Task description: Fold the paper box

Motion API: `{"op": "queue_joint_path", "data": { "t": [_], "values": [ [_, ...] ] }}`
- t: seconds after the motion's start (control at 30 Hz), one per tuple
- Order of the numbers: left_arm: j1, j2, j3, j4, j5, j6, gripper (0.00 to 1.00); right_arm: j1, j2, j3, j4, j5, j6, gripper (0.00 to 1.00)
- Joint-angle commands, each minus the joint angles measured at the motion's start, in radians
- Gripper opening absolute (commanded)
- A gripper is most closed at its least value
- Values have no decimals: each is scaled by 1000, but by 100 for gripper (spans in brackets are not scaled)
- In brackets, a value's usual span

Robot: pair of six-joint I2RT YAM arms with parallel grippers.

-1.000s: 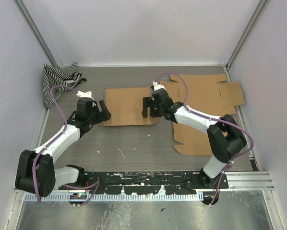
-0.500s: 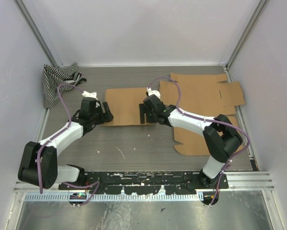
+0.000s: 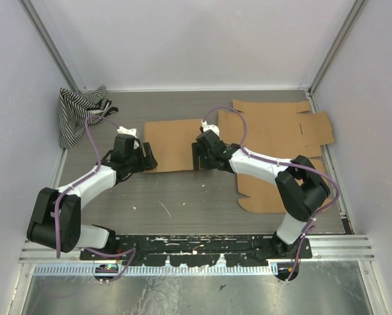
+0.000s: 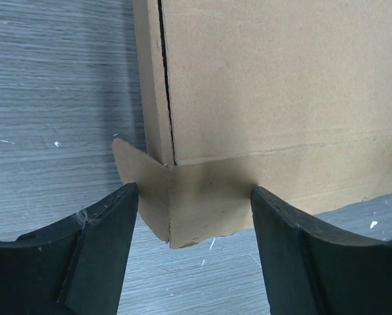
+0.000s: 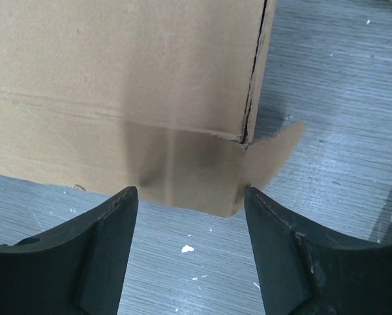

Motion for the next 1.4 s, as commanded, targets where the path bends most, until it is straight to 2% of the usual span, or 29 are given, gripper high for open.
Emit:
{"op": "queue_joint_path", "data": {
  "t": [0.0, 0.1, 0.37, 0.73, 1.2, 1.37],
  "values": [
    [-4, 4, 47, -39, 44, 9, 74, 6, -35, -12, 24, -57, 18, 69],
    [-5, -8, 66, -91, 53, -1, 72, 8, -56, -25, 25, -82, 26, 64],
    [-5, -43, 133, -242, 58, -22, 69, 7, -118, -26, 1, -110, 37, 61],
    [-4, -49, 154, -257, 98, -39, 66, 8, -148, 2, -14, -129, 22, 61],
    [-5, -72, 229, -384, 101, -35, 64, 8, -172, 52, -69, -143, 31, 61],
    [-4, -63, 222, -378, 100, -30, 64, 7, -161, 58, -77, -124, 23, 61]
  ]
}}
